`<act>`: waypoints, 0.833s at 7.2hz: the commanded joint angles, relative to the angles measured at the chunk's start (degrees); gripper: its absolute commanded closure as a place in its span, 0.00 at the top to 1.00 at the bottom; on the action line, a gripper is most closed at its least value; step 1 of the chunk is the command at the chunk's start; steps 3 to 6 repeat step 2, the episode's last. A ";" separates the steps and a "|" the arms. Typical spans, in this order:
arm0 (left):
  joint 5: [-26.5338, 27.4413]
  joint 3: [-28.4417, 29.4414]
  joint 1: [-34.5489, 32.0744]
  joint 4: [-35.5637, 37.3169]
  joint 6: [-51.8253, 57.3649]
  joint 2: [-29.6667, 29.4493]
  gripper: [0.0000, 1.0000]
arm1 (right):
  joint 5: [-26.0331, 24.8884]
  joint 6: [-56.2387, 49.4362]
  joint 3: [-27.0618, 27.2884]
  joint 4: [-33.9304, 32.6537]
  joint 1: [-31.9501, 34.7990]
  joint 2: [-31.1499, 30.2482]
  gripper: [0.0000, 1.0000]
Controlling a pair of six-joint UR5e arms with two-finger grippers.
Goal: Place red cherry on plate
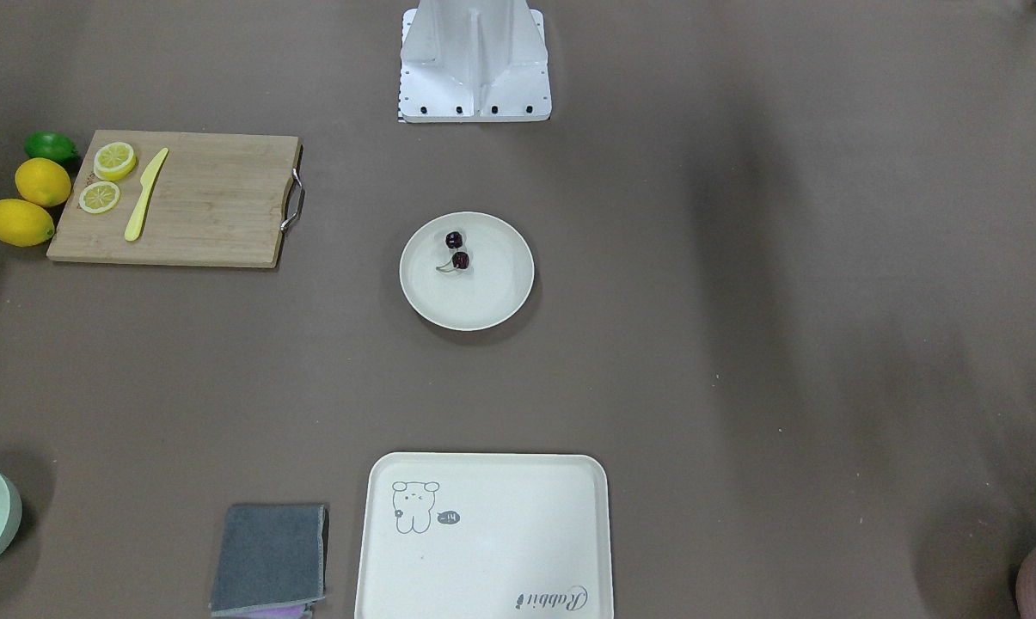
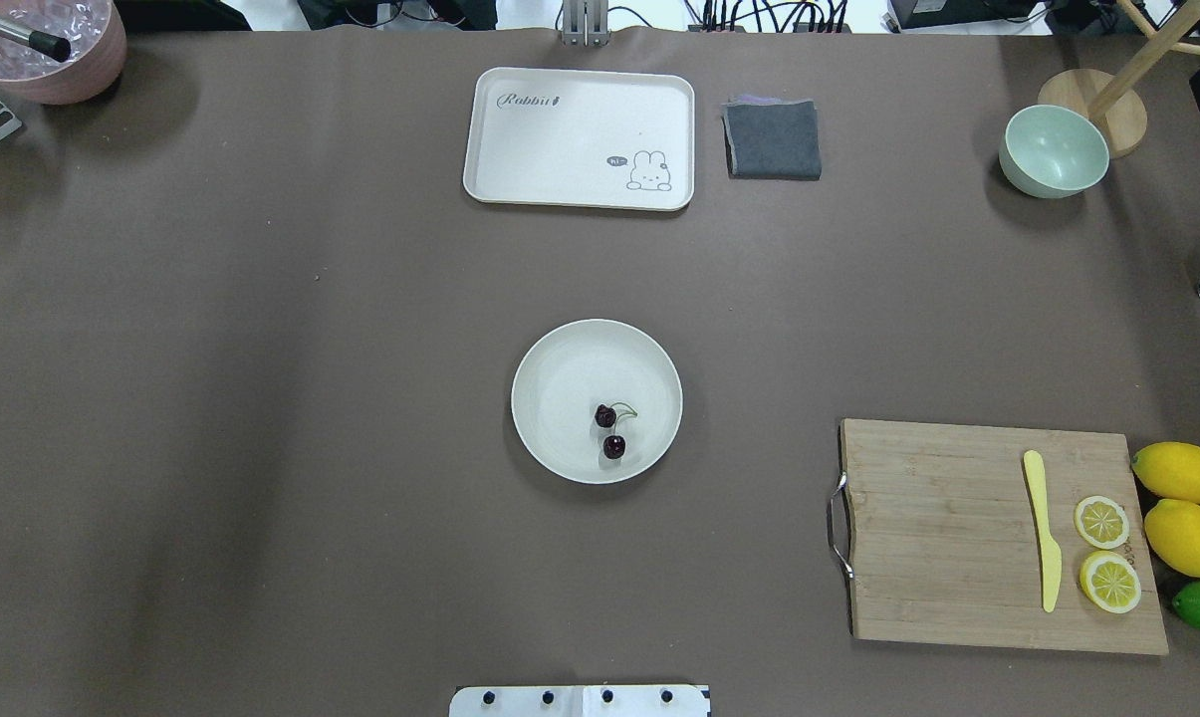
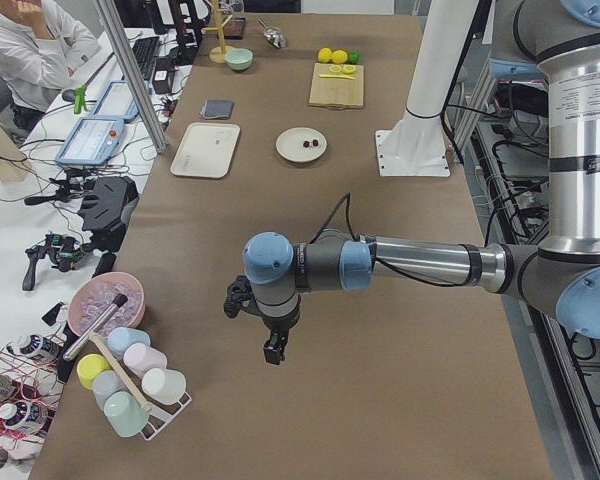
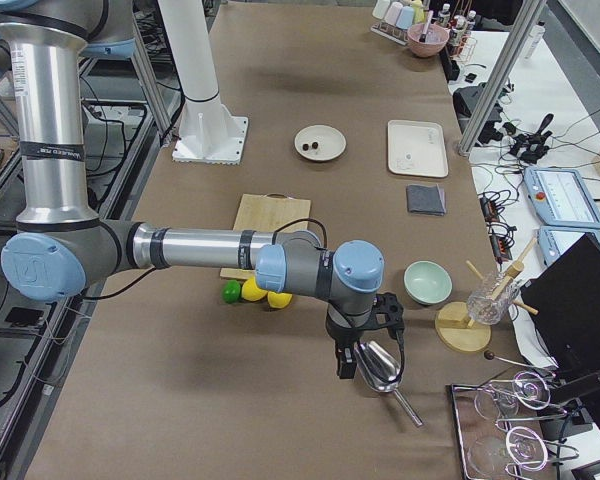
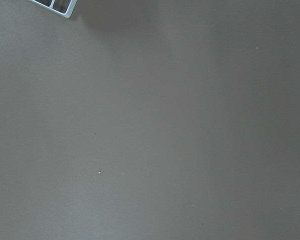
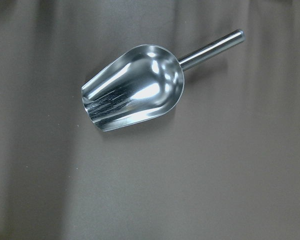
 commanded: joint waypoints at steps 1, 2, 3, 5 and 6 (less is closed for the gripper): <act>0.00 -0.13 -0.04 -0.03 0.00 0.04 0.98 | -0.39 0.27 0.16 0.00 0.00 -0.08 1.00; 0.09 -0.13 -0.04 -0.03 0.00 0.04 0.98 | -0.47 0.62 0.25 0.00 -0.09 0.00 1.00; 0.09 -0.13 -0.04 -0.03 0.00 0.04 0.98 | -0.47 0.62 0.25 0.00 -0.09 0.00 1.00; 0.09 -0.13 -0.04 -0.03 0.00 0.04 0.98 | -0.47 0.62 0.25 0.00 -0.09 0.00 1.00; 0.09 -0.13 -0.04 -0.03 0.00 0.04 0.98 | -0.47 0.62 0.25 0.00 -0.09 0.00 1.00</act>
